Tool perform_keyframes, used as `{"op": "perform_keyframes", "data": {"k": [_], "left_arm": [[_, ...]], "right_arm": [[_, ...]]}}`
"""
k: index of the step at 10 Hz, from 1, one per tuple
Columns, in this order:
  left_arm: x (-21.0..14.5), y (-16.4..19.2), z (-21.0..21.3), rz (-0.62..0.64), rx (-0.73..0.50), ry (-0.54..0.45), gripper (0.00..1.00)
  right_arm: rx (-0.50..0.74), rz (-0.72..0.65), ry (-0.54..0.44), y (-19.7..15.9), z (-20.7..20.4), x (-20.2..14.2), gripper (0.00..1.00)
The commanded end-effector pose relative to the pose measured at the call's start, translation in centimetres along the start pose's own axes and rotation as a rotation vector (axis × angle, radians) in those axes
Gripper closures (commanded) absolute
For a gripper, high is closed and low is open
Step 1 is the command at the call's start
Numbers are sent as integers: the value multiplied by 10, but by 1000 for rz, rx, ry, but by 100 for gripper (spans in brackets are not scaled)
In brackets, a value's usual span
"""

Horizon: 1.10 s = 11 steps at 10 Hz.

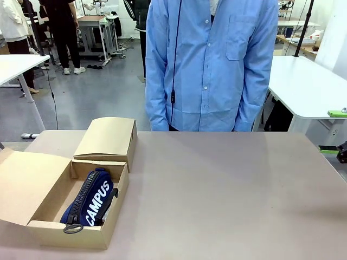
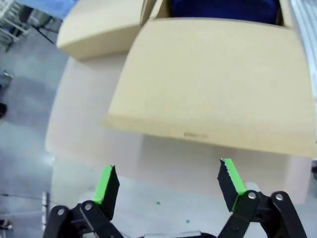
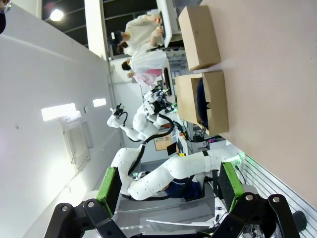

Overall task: Place items inside the box.
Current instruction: Close the lid of the Mailer Box closest to the robot.

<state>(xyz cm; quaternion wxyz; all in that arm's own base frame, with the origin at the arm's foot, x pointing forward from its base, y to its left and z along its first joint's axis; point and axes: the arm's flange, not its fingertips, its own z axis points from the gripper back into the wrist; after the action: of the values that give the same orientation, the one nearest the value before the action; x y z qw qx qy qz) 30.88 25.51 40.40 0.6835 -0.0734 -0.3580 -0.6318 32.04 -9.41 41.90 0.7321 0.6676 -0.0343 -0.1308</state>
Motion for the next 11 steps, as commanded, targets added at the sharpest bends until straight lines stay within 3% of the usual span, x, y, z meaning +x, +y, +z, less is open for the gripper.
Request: {"op": "perform_keyframes", "data": {"k": [1, 4, 8, 11], "left_arm": [[-17, 10, -23, 47, -76, 59, 0], [-44, 18, -66, 125, -169, 154, 0], [-33, 5, -97, 108, -253, -97, 0], [-10, -1, -90, 73, -240, -337, 0]], "right_arm": [[12, -20, -2, 7, 1, -1, 0], [12, -20, -2, 7, 1, -1, 0], [12, -20, -2, 7, 1, -1, 0], [12, -20, -2, 7, 1, -1, 0]]}}
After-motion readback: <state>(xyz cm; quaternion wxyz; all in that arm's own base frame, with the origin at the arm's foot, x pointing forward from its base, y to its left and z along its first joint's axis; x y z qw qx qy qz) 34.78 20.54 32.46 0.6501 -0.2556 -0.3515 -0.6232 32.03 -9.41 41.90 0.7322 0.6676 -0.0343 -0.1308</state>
